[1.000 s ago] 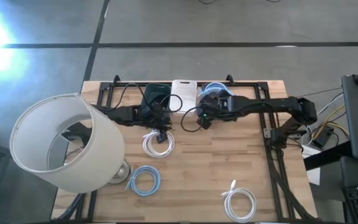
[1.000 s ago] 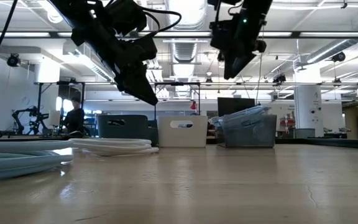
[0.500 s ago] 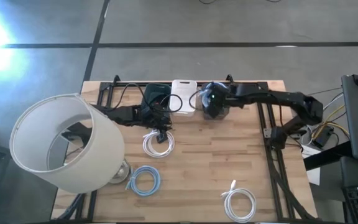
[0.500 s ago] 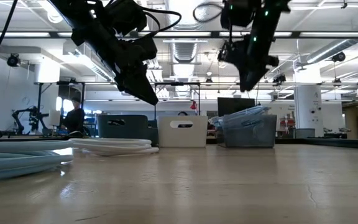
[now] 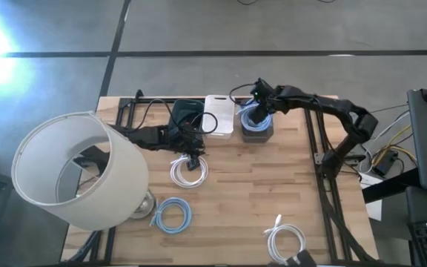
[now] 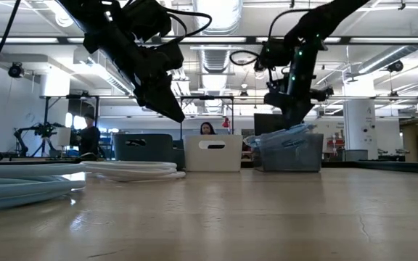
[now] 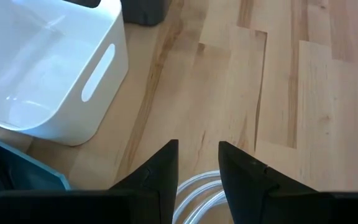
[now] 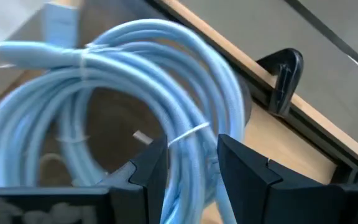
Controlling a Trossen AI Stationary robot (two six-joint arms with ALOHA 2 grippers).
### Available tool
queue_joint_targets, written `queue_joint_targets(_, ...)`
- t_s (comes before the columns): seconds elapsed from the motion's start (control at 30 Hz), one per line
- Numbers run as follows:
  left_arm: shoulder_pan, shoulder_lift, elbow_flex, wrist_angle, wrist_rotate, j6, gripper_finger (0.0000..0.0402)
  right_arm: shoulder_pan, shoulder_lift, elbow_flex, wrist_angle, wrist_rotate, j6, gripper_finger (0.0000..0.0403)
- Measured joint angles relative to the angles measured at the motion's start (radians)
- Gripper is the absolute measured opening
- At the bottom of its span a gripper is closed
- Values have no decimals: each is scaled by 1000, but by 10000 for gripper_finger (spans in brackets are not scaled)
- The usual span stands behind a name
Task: Pick & Place USB Port
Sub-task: Put the top light blue HDMI cable into the black bin
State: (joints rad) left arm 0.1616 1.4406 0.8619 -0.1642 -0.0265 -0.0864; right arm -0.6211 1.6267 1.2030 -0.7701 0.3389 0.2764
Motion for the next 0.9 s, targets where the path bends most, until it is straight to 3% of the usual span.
queue_joint_targets(0.37, 0, 0, 0, 0, 0, 1, 117, -32, 71, 1, 22, 0, -32, 124)
queue_joint_targets(0.77, 0, 0, 0, 0, 0, 4, 117, -32, 75, -1, 12, 28, -53, 23)
queue_joint_targets(0.9, 0, 0, 0, 0, 0, 4, 117, -26, 75, -1, -24, 34, -78, 10)
